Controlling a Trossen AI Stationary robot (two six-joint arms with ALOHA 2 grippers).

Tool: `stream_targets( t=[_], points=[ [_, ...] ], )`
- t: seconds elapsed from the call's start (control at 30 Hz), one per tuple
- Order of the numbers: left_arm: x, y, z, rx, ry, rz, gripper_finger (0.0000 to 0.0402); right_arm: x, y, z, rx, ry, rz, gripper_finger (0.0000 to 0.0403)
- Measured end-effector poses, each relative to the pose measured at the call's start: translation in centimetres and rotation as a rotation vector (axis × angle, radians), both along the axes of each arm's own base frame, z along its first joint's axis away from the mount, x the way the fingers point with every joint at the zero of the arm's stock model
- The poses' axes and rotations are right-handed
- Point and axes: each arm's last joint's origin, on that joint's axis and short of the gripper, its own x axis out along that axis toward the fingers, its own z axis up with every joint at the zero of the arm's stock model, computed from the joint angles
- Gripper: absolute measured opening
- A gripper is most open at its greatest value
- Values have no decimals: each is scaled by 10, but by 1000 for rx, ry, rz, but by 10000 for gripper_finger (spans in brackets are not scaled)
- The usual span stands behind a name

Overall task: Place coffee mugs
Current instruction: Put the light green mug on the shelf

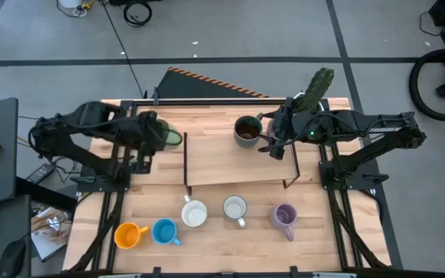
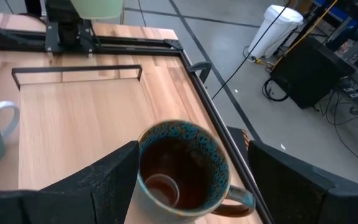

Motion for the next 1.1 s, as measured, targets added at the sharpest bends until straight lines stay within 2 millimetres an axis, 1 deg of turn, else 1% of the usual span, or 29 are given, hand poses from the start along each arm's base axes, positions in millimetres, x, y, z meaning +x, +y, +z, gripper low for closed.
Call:
stream_targets(
  t=[0.1, 0.27, 0.43, 0.5, 0.7, 0.9, 1.0, 1.1],
  points=[
    [16, 9, 4, -12, -4, 27, 25, 0, 0, 1, 0, -7, -1, 306],
    [57, 22, -1, -55, 21, 0, 25, 1, 0, 1, 1, -17, 2, 306],
    [101, 36, -17, -63, 20, 2, 25, 1, 0, 1, 7, -12, 24, 306],
    [114, 39, -26, -61, 37, 11, 25, 1, 0, 1, 10, -6, 26, 306],
    [128, 41, -34, -40, 21, 26, 28, 0, 1, -1, 15, 12, 23, 306],
    [130, 42, -42, -25, 36, -2, 27, -1, 1, -2, 34, 22, 28, 306],
    [129, 46, -44, -21, 50, -24, 27, 0, 2, -3, 45, 28, 47, 306],
    [130, 53, -48, -58, 50, -60, 27, 1, 2, -4, 52, 32, 59, 306]
  ],
)
